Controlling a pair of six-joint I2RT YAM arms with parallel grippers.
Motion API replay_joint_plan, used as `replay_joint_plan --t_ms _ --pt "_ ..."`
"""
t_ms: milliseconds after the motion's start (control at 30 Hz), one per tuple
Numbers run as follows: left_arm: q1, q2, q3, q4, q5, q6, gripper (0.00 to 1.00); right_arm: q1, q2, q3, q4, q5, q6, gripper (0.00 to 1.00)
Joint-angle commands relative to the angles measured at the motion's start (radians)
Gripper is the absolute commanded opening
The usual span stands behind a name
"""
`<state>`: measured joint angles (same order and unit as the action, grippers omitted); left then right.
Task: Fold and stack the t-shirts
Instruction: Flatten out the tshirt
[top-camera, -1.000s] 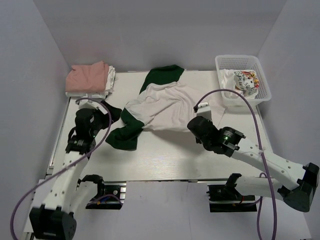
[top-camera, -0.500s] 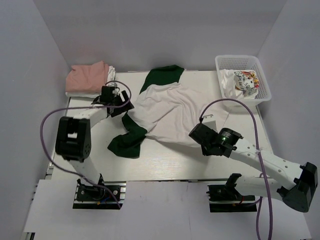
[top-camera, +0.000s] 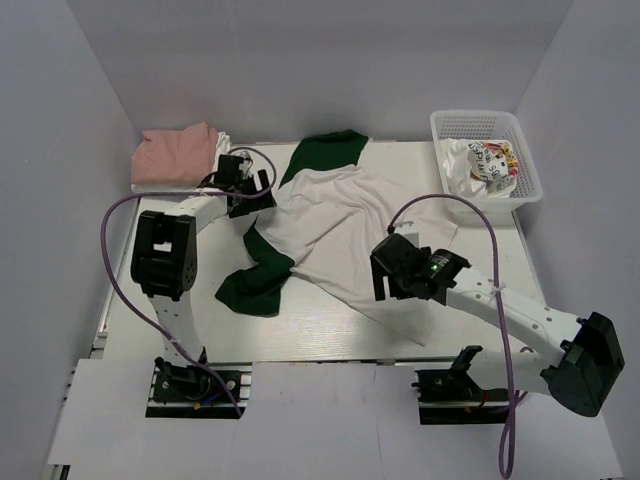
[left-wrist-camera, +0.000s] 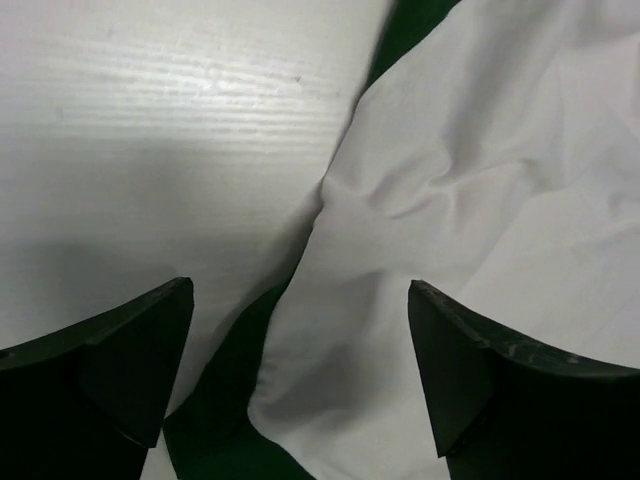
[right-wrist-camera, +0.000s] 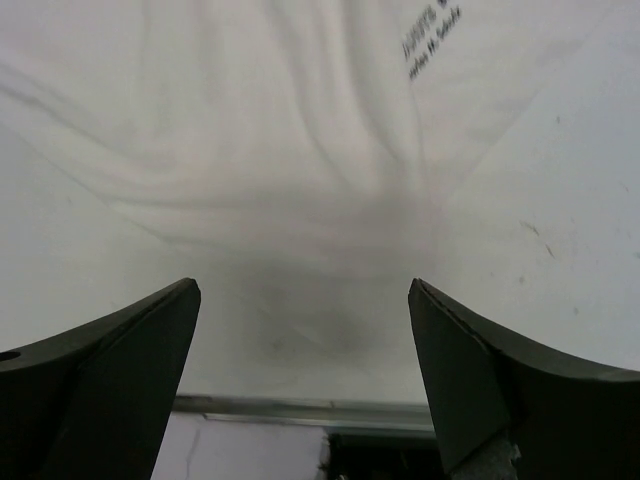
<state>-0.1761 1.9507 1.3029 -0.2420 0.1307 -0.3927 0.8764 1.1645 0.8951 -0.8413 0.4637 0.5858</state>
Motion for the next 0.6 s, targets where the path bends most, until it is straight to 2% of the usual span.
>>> replay_joint_plan --t_ms 0,100,200,300,433,567 --pt "-0.046 0.008 0.164 -0.046 -0.037 0.072 1.00 -0.068 -0.006 -0.030 0.235 -0.042 -0.046 0.90" --pt "-0.100 0.048 0.255 -0.069 0.022 0.109 1.00 -0.160 0.069 -0.038 0.336 -0.060 -0.043 0.90" --pt "-0.143 0.134 0.355 -0.083 0.084 0.143 1.00 -0.267 0.165 -0.045 0.486 -0.201 -0.079 0.90" --pt "-0.164 0.248 0.490 -0.124 0.127 0.153 1.00 -0.341 0.286 0.011 0.493 -0.220 -0.081 0.90" --pt "-0.174 0.382 0.596 -0.146 0.151 0.164 1.00 -0.444 0.409 0.070 0.518 -0.253 -0.103 0.90" --pt "-0.164 0.502 0.752 -0.204 0.121 0.173 1.00 -0.491 0.512 0.145 0.509 -0.312 -0.174 0.90"
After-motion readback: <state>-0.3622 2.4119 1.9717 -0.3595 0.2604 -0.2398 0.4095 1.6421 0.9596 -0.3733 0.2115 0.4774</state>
